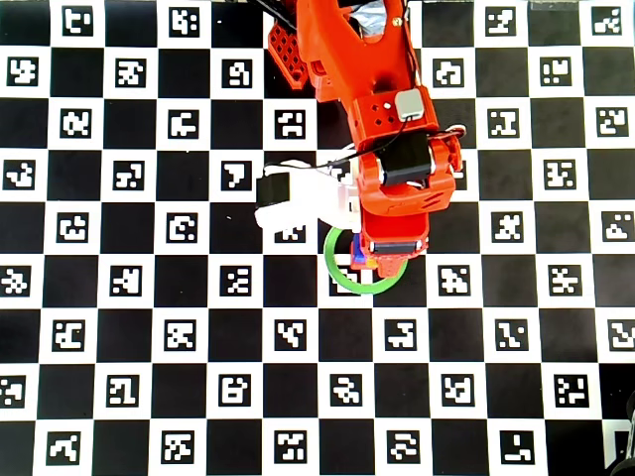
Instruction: Grab the red cube then put it in the green circle then put the blue cube on top and finally the orange cube on top
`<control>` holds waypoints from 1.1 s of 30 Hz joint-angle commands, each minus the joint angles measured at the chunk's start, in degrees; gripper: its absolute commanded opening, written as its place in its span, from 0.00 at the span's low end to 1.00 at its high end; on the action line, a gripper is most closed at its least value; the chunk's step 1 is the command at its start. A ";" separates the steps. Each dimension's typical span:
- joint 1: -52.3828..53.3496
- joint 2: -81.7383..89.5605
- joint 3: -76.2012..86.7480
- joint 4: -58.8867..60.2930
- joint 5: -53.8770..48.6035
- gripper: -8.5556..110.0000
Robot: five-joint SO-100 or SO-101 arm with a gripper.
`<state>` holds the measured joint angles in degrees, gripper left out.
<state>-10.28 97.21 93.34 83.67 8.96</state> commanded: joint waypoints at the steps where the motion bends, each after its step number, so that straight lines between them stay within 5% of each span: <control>1: 0.97 0.79 0.26 -1.32 -0.79 0.09; 33: 0.26 0.62 8.53 -6.24 -0.09 0.10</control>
<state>-9.49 97.21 102.13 78.13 8.70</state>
